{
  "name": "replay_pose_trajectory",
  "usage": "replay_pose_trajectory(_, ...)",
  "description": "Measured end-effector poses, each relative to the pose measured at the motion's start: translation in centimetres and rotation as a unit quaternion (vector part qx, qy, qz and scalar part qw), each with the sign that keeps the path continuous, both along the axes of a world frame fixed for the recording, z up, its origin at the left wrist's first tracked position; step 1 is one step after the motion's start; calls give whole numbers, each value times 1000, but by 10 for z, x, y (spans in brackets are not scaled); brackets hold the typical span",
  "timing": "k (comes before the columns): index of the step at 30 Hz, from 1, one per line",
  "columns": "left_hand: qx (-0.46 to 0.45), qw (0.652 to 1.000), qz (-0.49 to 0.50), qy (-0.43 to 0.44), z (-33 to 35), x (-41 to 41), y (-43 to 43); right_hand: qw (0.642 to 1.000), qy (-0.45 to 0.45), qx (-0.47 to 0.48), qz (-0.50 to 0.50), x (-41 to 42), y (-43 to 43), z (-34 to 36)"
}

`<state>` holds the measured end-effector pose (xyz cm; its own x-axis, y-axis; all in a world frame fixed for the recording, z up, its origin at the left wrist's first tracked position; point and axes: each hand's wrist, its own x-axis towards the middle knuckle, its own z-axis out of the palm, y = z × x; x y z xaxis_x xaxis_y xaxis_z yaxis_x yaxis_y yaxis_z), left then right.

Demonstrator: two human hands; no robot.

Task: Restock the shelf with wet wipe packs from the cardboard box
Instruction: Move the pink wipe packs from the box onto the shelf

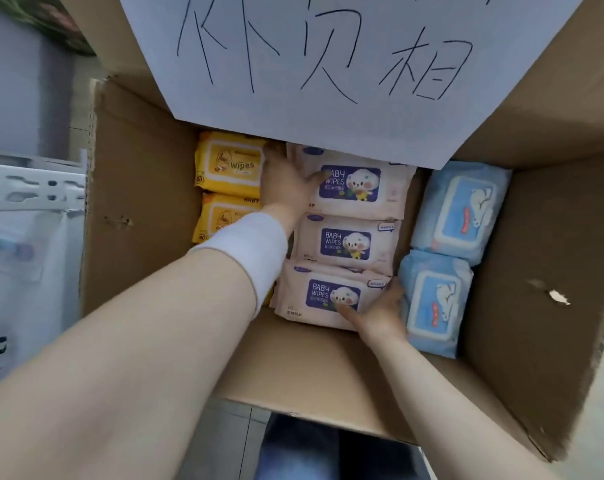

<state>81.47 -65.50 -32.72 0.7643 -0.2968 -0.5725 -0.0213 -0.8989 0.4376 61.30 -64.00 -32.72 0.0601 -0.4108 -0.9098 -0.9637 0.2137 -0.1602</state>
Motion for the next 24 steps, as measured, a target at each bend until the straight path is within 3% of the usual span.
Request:
replay_pose_trajectory(3,-33,998,13,60,2,6,-2,999,28,0,-43,2,-5,-5)
replay_pose_trajectory(8,-101,959,36,264,10,4,3,996,1,73,-50,-1,-7,-2)
replay_pose_trajectory(15,-141,946,60,287,21,-17,14,984,-74,110,-122,-18,-12,19)
replay_pose_trajectory(20,-134,956,97,243,57,-32,30,966,-117,117,-200,-39,-24,54)
replay_pose_trajectory(24,-176,935,192,242,109,-31,74,931,-174,157,-281,-58,-38,108)
